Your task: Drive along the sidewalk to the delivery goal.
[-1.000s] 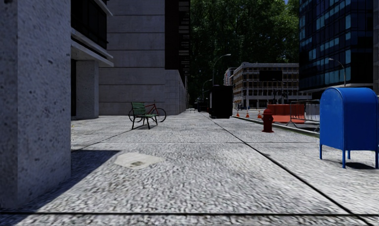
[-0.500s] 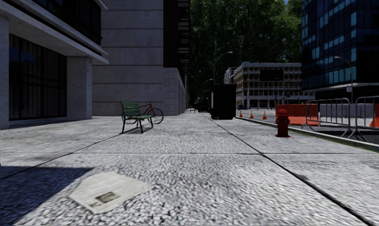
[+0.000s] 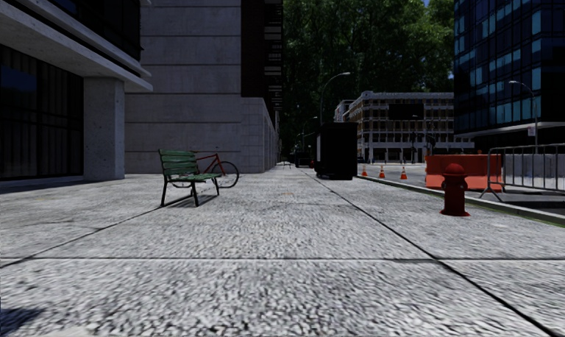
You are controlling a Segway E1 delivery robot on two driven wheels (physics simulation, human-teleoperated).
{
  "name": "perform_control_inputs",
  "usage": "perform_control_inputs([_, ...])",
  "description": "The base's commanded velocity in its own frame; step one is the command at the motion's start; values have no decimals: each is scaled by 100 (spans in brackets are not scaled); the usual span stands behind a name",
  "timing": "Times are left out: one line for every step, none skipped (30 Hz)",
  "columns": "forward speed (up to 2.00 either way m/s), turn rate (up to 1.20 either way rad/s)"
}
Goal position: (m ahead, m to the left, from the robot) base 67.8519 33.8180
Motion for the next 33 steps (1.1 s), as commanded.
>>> perform_control_inputs([200,0])
perform_control_inputs([200,0])
perform_control_inputs([200,0])
perform_control_inputs([200,0])
perform_control_inputs([200,0])
perform_control_inputs([200,0])
perform_control_inputs([200,0])
perform_control_inputs([200,0])
perform_control_inputs([200,-1])
perform_control_inputs([200,-8])
perform_control_inputs([200,-10])
perform_control_inputs([200,-10])
perform_control_inputs([200,-10])
perform_control_inputs([200,-11])
perform_control_inputs([200,-11])
perform_control_inputs([200,-11])
perform_control_inputs([200,-11])
perform_control_inputs([200,-11])
perform_control_inputs([200,-11])
perform_control_inputs([200,-11])
perform_control_inputs([200,-11])
perform_control_inputs([200,-11])
perform_control_inputs([200,-11])
perform_control_inputs([200,-11])
perform_control_inputs([200,-11])
perform_control_inputs([200,-11])
perform_control_inputs([200,-8])
perform_control_inputs([200,0])
perform_control_inputs([200,0])
perform_control_inputs([200,0])
perform_control_inputs([200,0])
perform_control_inputs([200,0])
perform_control_inputs([200,0])
